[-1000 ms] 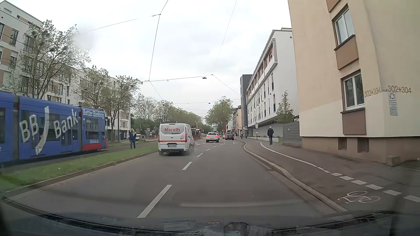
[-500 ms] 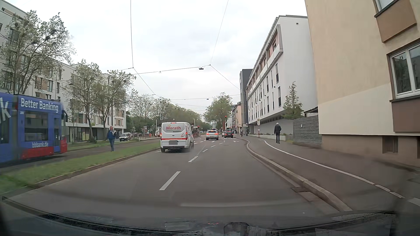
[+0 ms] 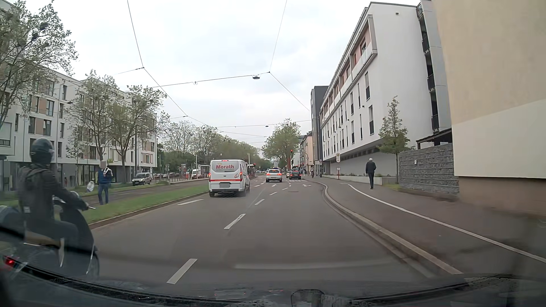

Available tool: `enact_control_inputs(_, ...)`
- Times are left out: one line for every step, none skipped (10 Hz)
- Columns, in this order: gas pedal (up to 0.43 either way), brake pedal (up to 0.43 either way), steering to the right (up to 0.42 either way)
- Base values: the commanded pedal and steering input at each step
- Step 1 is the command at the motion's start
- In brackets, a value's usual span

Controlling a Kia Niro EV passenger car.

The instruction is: Follow the waypoints while adhering to traffic rules and regulations

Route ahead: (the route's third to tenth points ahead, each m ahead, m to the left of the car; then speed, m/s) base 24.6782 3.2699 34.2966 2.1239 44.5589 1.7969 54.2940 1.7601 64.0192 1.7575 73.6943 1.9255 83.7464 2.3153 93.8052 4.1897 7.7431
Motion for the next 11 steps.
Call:
enact_control_inputs(0.079, 0.0, 0.01)
enact_control_inputs(0.059, 0.0, 0.011)
enact_control_inputs(0.028, 0.0, 0.011)
enact_control_inputs(0.0, 0.0, 0.012)
enact_control_inputs(0.0, 0.0, 0.012)
enact_control_inputs(0.0, 0.0, 0.013)
enact_control_inputs(0.0, 0.0, 0.015)
enact_control_inputs(0.0, 0.0, 0.015)
enact_control_inputs(0.0, 0.0, 0.016)
enact_control_inputs(0.0, 0.0, 0.018)
enact_control_inputs(0.0, 0.0, 0.02)
